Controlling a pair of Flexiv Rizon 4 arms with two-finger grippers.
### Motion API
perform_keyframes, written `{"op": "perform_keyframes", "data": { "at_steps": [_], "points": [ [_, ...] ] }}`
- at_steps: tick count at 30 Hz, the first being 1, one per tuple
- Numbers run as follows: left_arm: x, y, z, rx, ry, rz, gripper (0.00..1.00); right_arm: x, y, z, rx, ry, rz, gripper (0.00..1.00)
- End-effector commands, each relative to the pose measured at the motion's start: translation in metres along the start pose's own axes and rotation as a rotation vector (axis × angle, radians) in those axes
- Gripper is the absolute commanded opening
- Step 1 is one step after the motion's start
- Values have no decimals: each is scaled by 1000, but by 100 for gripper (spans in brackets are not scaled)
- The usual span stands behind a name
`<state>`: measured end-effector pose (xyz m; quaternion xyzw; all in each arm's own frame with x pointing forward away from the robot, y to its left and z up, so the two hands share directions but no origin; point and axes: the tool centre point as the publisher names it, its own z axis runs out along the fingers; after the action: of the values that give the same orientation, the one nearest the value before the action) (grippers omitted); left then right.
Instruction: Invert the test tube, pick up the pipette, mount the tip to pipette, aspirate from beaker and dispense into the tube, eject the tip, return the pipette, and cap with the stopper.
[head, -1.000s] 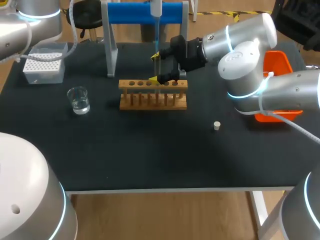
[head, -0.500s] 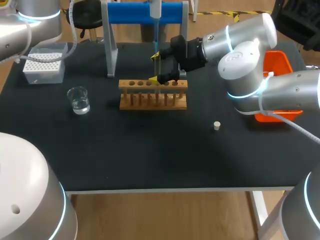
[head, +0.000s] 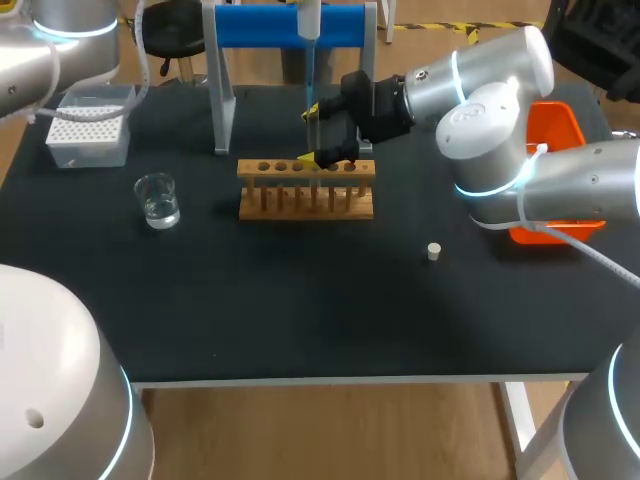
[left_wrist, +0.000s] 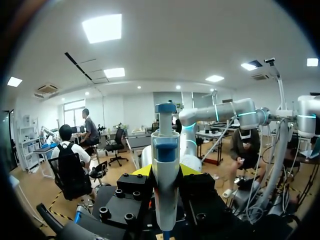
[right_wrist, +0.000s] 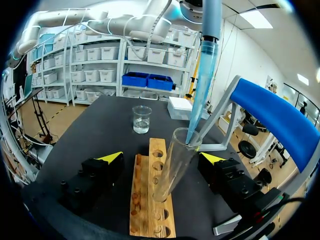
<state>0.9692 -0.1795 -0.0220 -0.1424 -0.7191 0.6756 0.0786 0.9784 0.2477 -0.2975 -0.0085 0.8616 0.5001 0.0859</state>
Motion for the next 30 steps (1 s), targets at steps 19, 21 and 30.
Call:
{"op": "perform_keyframes", "data": {
  "at_steps": [19,21,30],
  "points": [
    [-2,-1,8,32,32,23,0,0,0,-1,0,3,0,100],
    [-1,-2,9,32,39,24,0,0,0,-1,0,3,0,100],
    [6,-2,14,28,50,16,0,0,0,-1,0,3,0,100]
  ]
}}
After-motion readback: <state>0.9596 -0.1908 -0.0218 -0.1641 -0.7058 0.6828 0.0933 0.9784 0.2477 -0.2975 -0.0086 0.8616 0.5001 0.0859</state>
